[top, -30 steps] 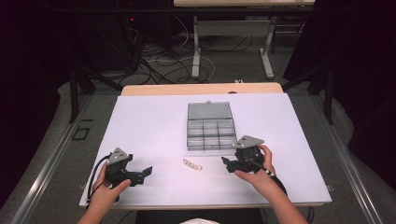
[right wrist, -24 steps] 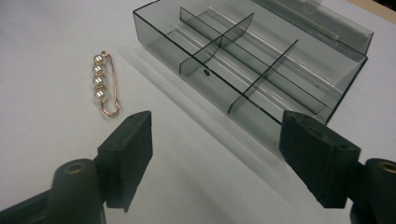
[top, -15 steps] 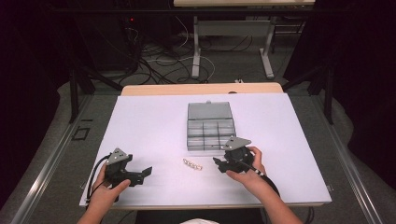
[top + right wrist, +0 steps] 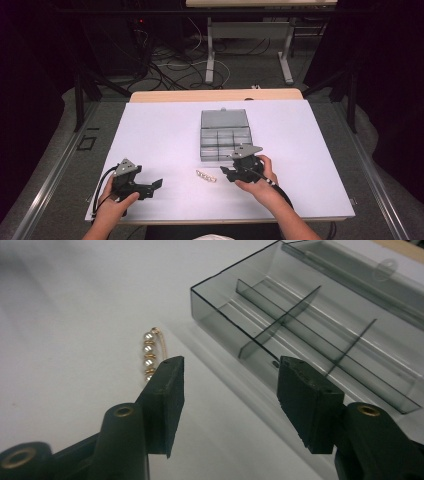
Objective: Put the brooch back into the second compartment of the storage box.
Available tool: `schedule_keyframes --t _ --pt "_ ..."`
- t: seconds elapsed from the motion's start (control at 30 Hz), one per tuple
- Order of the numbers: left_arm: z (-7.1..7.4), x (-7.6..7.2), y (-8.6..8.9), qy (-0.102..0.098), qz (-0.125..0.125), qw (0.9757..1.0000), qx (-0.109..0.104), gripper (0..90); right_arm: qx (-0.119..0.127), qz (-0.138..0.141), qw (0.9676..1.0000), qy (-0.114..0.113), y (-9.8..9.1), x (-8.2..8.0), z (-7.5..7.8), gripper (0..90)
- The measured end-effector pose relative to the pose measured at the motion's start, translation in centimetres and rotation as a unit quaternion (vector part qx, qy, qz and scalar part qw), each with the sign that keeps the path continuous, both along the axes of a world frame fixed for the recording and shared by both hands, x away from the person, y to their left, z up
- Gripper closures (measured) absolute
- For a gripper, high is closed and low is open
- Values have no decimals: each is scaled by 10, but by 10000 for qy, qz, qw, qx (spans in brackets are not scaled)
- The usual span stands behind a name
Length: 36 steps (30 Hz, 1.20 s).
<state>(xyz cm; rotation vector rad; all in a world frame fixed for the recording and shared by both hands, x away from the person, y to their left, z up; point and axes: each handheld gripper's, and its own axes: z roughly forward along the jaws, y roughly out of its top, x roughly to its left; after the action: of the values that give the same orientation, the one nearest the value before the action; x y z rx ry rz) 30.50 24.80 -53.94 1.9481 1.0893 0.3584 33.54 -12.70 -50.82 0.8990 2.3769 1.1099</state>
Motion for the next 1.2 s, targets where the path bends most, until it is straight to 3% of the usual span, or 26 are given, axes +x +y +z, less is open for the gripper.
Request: schedule_keyframes --t 0.03,0.17,0.27,0.67,0.83,0.97,1.2 --pt "0 0 0 -3 -8 10000 32 2 29 13 9999 101 2 0 0 443" --pt "0 0 0 9 -2 10000 12 2 50 161 9998 145 7 2 -1 447" --pt "0 0 0 16 -3 10000 10 2 -40 211 9994 263 13 2 -1 441" --pt "0 0 1 22 0 10000 1 2 -100 523 9984 169 28 8 -5 463" --pt "0 0 1 25 -4 10000 6 2 -203 471 9982 305 34 10 -5 471" --pt "0 0 1 91 -12 10000 -17 2 -140 360 9983 443 38 11 -7 489" --pt "-1 0 0 49 13 10000 -30 2 -298 559 9964 556 45 15 -11 523"
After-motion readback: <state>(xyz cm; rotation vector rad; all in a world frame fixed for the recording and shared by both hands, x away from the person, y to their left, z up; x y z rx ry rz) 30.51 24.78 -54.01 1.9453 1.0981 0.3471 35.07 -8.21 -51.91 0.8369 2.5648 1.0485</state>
